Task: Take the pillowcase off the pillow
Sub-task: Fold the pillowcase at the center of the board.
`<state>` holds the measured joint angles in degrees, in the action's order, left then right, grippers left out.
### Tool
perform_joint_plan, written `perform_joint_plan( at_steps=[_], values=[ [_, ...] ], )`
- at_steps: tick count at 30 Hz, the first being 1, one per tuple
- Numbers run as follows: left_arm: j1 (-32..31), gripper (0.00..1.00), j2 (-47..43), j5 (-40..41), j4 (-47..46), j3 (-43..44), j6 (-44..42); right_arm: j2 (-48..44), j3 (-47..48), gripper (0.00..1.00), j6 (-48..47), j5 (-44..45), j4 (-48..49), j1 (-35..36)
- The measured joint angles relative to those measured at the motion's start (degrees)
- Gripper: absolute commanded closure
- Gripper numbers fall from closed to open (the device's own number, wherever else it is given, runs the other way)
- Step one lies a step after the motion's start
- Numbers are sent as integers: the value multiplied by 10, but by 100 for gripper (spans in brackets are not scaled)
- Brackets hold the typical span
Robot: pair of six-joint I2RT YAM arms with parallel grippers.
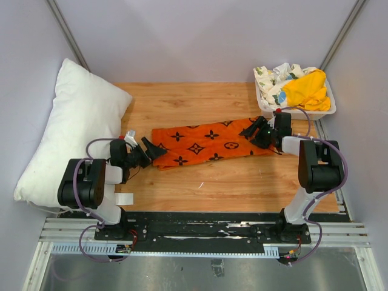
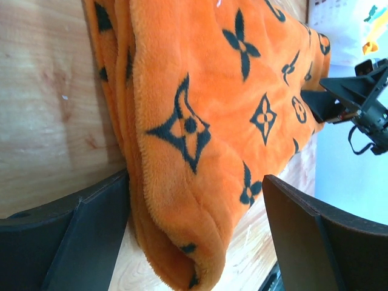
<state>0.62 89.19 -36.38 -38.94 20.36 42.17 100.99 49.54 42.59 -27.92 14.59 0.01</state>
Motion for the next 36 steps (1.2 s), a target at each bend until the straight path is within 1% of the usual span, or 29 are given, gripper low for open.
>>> perform_joint_plan(
  at_steps=[6,17,19,22,23,27,28,29,30,31,33,36],
  values=[
    [-1,10,3,-19,-57,-35,31,0,0,30,0,0,0,0],
    [-21,15,79,-35,-182,-38,113,-1,0,30,0,-1,-1,0],
    [-21,23,89,-33,-207,-43,133,-1,0,30,0,-1,-1,0],
    [-23,55,107,-30,-243,-52,168,-1,0,30,0,-1,-1,0],
    [-23,63,115,-29,-255,-55,179,-1,0,30,0,-1,-1,0],
    [-23,81,128,-26,-282,-56,207,-2,0,30,0,-1,-3,1],
    [-23,87,127,-25,-281,-53,209,-3,0,30,0,-1,-4,1],
    [-23,91,125,-23,-274,-49,208,-5,0,30,-1,-1,-7,1],
    [-23,98,118,-19,-256,-43,203,-7,0,30,-2,-1,-11,1],
    [-22,99,107,-14,-229,-35,195,-11,0,30,-4,0,-17,1],
    [-22,100,70,5,-147,-10,165,-20,0,29,-8,1,-28,1],
    [-23,100,-11,64,10,49,98,-40,0,27,-19,10,-54,1]
  ],
)
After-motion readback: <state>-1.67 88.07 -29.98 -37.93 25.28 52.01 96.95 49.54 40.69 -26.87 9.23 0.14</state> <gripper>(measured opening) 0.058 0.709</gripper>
